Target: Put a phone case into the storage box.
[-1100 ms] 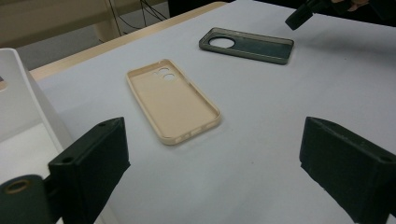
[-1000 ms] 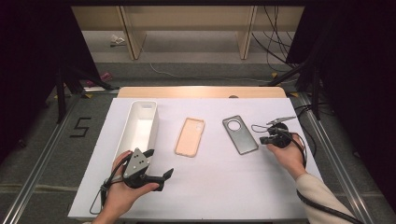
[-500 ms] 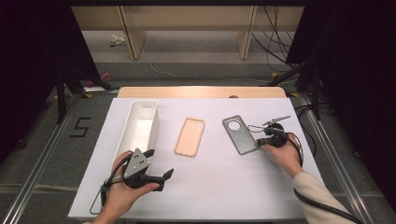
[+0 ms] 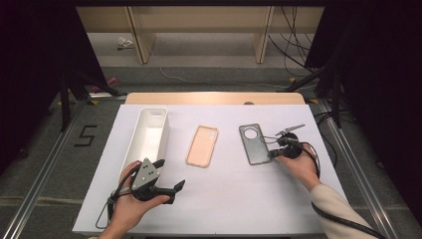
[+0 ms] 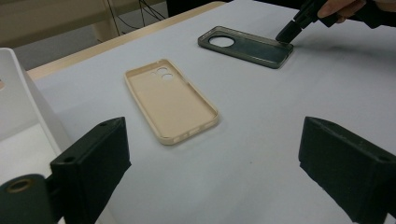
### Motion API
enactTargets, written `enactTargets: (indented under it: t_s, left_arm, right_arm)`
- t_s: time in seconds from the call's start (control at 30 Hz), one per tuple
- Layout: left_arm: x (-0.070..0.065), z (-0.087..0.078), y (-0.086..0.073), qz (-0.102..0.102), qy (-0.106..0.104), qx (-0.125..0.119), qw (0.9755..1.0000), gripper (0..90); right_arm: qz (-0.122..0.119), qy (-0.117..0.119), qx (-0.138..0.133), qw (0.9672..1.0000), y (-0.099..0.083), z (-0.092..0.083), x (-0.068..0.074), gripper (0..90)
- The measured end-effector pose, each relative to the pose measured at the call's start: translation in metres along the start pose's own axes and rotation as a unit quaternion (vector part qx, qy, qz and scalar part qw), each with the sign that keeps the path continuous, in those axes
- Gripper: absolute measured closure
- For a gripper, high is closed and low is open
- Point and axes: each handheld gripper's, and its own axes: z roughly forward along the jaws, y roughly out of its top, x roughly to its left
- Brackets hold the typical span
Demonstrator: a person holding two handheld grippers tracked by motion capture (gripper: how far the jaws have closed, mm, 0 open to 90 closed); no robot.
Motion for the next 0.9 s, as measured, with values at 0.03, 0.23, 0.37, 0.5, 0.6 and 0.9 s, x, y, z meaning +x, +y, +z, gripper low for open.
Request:
enactTargets:
  t_s: [0.03,0.23,0.37,0.5,0.6,0.9]
  left_arm:
    - [0.0,0.0,0.0,0.0,0.0,0.0,1.0,8.3]
    - [0.0002,0.0,0.0,0.001,0.0,0.0,1.0,8.4]
    - [-0.0001,0.0,0.0,0.0,0.0,0.0,1.0,8.4]
    - [-0.0001,0.0,0.0,0.0,0.0,0.0,1.0,8.4]
    - [-0.0001,0.0,0.0001,0.001,0.0,-0.001,1.0,8.4]
    - [-0.0001,0.0,0.0,0.0,0.0,-0.001,1.0,8.4]
  right_arm:
    - [0.0,0.0,0.0,1.0,0.0,0.0,0.0,90.0]
    - [-0.011,-0.001,0.004,0.9999,0.0012,0.0007,0.0039,90.0]
    - [-0.013,0.002,0.005,0.9999,0.0013,0.0008,0.0047,90.0]
    - [-0.013,0.004,0.005,0.9999,0.0015,0.0009,0.0055,90.0]
    - [-0.018,0.005,0.006,0.9998,0.0017,0.001,0.0057,90.0]
    - [-0.018,0.008,0.008,0.9998,0.0021,0.0012,0.0074,90.0]
